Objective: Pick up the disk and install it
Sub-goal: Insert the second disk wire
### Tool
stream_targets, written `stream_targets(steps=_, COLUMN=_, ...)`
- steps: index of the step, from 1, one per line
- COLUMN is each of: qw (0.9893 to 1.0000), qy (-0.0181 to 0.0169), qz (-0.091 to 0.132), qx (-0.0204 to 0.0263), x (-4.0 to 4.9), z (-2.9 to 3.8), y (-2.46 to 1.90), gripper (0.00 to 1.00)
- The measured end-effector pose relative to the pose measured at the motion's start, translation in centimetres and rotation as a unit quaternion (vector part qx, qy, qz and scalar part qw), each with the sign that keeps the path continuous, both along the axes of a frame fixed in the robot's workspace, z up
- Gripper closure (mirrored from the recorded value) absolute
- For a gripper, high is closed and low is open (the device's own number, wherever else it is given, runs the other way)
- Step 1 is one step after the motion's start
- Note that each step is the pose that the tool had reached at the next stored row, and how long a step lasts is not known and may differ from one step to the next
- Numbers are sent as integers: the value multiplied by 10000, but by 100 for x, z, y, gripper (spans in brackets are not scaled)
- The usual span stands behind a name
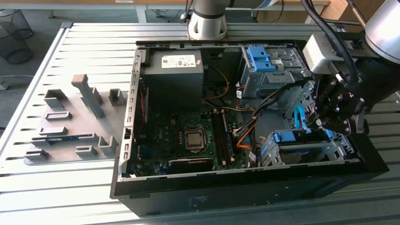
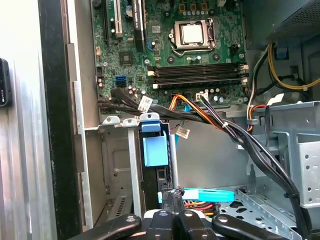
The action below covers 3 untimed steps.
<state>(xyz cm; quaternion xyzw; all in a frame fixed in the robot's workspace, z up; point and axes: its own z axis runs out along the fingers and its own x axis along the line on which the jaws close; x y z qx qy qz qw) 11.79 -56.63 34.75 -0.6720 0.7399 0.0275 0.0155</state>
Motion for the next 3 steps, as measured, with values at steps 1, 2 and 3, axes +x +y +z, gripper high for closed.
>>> stream_targets(steps=1, qw=10000, qy=0, qz=0, qx=0, x=0, z=2, y=0, gripper=89)
stream_targets(steps=2, qw=10000, qy=0, qz=0, qx=0, x=0, z=2, y=0, gripper=89)
stream_targets(steps=3, qw=10000, qy=0, qz=0, qx=-1, x=0, z=3, y=0, gripper=89)
